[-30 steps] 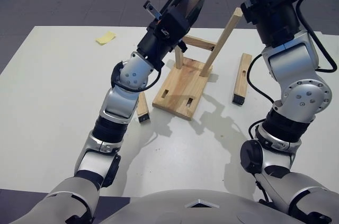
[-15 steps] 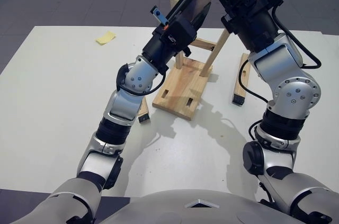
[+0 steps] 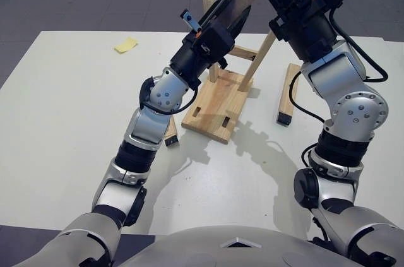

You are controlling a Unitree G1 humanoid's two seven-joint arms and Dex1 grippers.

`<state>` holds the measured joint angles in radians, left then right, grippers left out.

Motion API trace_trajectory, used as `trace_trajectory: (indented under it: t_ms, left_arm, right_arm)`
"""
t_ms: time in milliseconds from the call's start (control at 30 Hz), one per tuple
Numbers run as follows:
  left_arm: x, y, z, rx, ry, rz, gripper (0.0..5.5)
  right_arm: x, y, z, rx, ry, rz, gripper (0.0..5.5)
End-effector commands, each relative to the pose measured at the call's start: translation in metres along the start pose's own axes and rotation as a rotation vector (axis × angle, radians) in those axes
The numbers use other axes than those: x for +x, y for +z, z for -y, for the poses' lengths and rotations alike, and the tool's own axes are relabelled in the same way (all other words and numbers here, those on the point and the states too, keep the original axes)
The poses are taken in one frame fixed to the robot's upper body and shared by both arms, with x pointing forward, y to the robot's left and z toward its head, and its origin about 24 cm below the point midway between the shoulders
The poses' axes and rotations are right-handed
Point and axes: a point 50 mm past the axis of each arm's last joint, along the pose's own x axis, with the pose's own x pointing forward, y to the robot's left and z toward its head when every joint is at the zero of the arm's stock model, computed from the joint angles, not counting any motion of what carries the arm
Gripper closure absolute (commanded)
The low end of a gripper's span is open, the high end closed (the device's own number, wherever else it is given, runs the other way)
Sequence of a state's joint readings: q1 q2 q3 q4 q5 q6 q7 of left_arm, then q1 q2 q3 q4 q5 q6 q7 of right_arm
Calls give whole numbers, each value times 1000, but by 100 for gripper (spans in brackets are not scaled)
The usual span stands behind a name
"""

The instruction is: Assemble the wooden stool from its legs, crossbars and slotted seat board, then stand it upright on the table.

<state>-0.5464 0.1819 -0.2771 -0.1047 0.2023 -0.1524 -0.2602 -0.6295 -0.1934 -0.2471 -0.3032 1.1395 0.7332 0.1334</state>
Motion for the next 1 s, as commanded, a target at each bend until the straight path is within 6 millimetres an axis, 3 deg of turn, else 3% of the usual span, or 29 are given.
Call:
trace_trajectory:
  t_ms: [33, 233, 267, 367, 533, 633, 733, 833, 900, 1000]
  left_arm:
    - [-4, -7, 4, -11, -17, -43, 420]
    - [-3, -10, 2, -70, 7, -68, 420]
    - [-2, -11, 2, -81, 13, -76, 383]
    - [-1, -11, 2, -118, 9, -79, 339]
    - [0, -6, 7, -227, 5, -58, 263]
    - [-5, -10, 9, -248, 37, -87, 223]
    - [-15, -15, 9, -327, 113, -131, 171]
    - [-31, -30, 3, -415, 269, -231, 119]
    - [-41, -40, -8, -458, 410, -292, 87]
    - [-57, -53, -32, -573, 656, -342, 39]
  right_arm:
    - [-2, 6, -3, 3, 21, 18, 470]
    - [-4, 3, -9, 1, 45, 1, 472]
    - [-4, 3, -9, -2, 47, -1, 473]
    - [-4, 3, -4, -1, 15, -5, 507]
    - [-1, 13, 8, -13, -43, 22, 509]
    - [-2, 39, 14, -108, -100, 121, 509]
    - [-11, 79, 17, -207, -164, 276, 509]
    - [-25, 115, 20, -498, -324, 431, 509]
    - [-33, 112, 42, -592, -494, 371, 509]
    - [-54, 86, 92, -659, -813, 247, 509]
